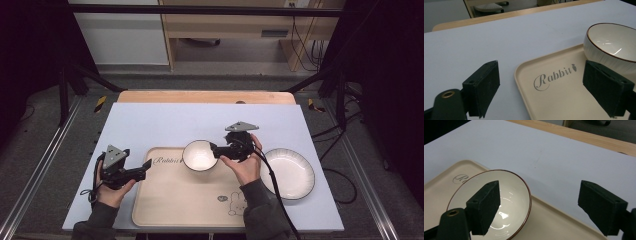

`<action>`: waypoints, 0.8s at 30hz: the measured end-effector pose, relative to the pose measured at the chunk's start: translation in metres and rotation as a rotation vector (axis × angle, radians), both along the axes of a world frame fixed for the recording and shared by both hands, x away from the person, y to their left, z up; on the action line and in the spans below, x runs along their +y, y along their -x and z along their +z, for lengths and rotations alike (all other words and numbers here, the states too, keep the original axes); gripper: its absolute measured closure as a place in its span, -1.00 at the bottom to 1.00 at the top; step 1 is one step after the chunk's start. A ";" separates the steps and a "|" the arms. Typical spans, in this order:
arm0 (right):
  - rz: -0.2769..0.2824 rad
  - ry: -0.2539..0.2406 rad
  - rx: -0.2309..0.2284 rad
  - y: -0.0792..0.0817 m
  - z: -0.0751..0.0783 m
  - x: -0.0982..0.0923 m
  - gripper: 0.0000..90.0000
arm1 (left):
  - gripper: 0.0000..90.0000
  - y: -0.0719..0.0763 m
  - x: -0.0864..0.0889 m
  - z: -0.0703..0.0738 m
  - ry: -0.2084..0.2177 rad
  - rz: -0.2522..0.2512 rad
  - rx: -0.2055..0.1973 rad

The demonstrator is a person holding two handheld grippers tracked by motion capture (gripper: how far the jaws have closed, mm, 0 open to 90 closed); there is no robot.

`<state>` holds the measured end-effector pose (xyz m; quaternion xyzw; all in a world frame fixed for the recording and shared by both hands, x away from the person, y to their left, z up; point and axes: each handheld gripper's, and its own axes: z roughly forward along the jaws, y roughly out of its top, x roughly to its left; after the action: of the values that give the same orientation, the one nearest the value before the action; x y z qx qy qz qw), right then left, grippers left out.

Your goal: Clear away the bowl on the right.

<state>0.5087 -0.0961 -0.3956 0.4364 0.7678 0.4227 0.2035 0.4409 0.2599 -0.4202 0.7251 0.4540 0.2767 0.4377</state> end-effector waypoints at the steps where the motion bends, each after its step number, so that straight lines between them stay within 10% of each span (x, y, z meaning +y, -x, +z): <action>1: -0.010 -0.038 -0.021 0.004 0.001 -0.005 -0.60 | -0.70 0.000 0.000 0.000 0.001 0.000 0.000; 24: -0.082 -0.052 -0.084 0.038 -0.005 -0.066 -0.68 | -0.71 0.000 0.002 -0.001 0.005 0.004 -0.005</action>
<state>0.4710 -0.1620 -0.4009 0.4544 0.7289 0.4517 0.2414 0.4407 0.2619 -0.4208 0.7223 0.4551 0.2782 0.4402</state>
